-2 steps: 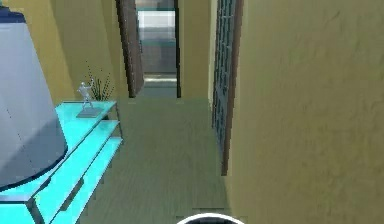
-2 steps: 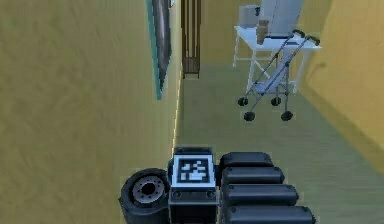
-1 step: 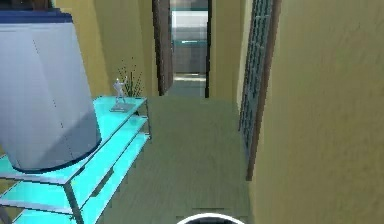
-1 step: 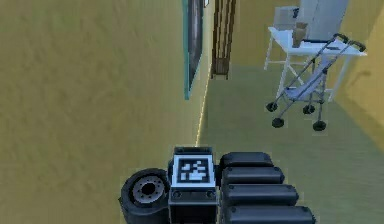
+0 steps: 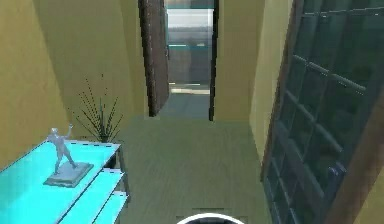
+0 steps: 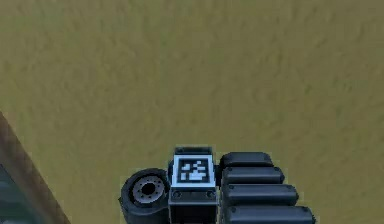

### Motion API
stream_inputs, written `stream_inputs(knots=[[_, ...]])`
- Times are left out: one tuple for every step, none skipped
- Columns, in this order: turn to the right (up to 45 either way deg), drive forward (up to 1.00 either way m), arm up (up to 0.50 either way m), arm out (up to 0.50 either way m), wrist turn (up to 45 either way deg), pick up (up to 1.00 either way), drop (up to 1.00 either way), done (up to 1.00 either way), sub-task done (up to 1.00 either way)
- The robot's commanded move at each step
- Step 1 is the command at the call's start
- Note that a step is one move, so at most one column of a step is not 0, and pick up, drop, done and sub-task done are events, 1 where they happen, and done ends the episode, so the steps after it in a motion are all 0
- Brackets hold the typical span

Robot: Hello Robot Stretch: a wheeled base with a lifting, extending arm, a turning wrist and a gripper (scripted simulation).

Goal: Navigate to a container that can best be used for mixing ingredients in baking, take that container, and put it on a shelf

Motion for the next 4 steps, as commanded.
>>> stream_inputs(knots=[[0.0,1.0,0.0,0.0,0.0,0.0,0.0,0.0,0.0],[0.0,1.0,0.0,0.0,0.0,0.0,0.0,0.0,0.0],[-6.0,0.0,0.0,0.0,0.0,0.0,0.0,0.0,0.0],[0.0,0.7,0.0,0.0,0.0,0.0,0.0,0.0,0.0]])
